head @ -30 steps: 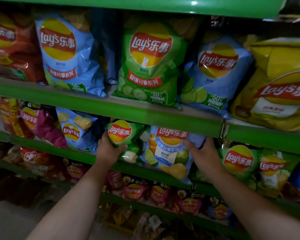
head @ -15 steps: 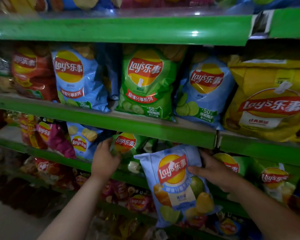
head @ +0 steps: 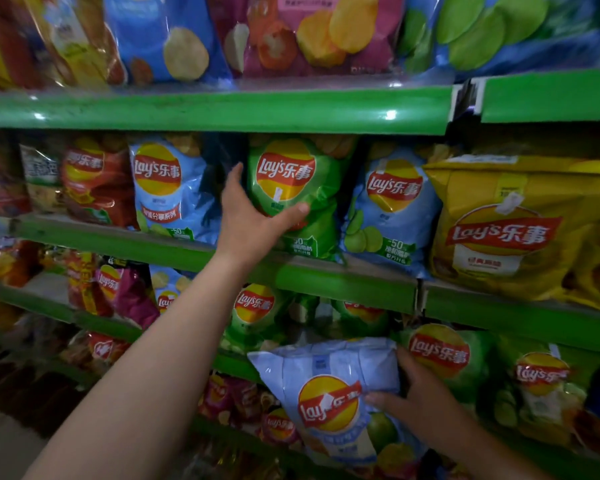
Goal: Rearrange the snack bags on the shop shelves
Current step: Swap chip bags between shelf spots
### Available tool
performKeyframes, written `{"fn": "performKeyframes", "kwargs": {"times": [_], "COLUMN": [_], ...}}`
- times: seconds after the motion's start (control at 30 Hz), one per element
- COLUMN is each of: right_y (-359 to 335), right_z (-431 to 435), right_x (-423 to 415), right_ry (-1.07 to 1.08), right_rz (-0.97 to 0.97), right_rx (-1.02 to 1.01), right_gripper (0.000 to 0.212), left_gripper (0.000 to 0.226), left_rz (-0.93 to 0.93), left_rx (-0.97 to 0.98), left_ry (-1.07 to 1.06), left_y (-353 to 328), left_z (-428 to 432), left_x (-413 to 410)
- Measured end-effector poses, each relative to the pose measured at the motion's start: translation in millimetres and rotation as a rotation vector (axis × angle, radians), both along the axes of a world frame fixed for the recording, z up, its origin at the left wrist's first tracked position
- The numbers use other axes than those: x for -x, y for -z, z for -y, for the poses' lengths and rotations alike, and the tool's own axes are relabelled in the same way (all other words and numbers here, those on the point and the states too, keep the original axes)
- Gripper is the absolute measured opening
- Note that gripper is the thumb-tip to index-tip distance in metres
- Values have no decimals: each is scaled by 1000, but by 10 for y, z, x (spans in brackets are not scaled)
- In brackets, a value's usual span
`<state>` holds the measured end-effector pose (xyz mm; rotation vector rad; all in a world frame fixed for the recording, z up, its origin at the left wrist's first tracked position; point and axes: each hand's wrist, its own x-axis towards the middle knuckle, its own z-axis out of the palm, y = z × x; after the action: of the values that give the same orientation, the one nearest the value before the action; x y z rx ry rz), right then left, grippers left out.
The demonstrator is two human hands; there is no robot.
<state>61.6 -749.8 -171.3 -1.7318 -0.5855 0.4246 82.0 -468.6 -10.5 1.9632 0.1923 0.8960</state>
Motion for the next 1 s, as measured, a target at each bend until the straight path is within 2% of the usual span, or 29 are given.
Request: {"fn": "performKeyframes", "kwargs": {"times": [0.03, 0.1, 0.27, 0.47, 0.57, 0.67, 0.73, 0.83, 0.9, 1.0], "right_y": [-96, -287, -639, -964, -1081, -1186, -1247, -1328, -1350, -1378], "right_z": [26, 74, 144, 185, 183, 155, 137, 90, 45, -73], "right_x": [24, 59, 81, 178, 323, 490, 574, 596, 551, 477], "right_ry": [-5, 24, 202, 280, 321, 367, 365, 322, 297, 380], "right_rz": [19, 51, 172, 339, 450, 650, 699, 666, 634, 610], "right_rx": [-4, -12, -122, -250, -232, -121, -77, -14, 32, -4], "right_gripper": [76, 72, 59, 59, 49, 55, 55, 47, 38, 33], "left_gripper": [137, 143, 116, 109, 103, 101, 103, 98, 89, 92], "left_rz": [-46, -109, -55, -17, -41, -82, -110, -172, -216, -243], "left_rx": [37, -8, -109, -115, -6, 164, 285, 420, 440, 461], "left_ry": [44, 47, -92, -183, -121, -57, 11, 97, 147, 224], "left_y": [-20, -27, -33, -199, -306, -304, -230, -76, 27, 100], "left_z": [7, 6, -14, -66, -103, -229, -352, -577, -736, -925], "left_x": [-52, -117, -108, 248, 497, 764, 960, 1275, 1478, 1648]}}
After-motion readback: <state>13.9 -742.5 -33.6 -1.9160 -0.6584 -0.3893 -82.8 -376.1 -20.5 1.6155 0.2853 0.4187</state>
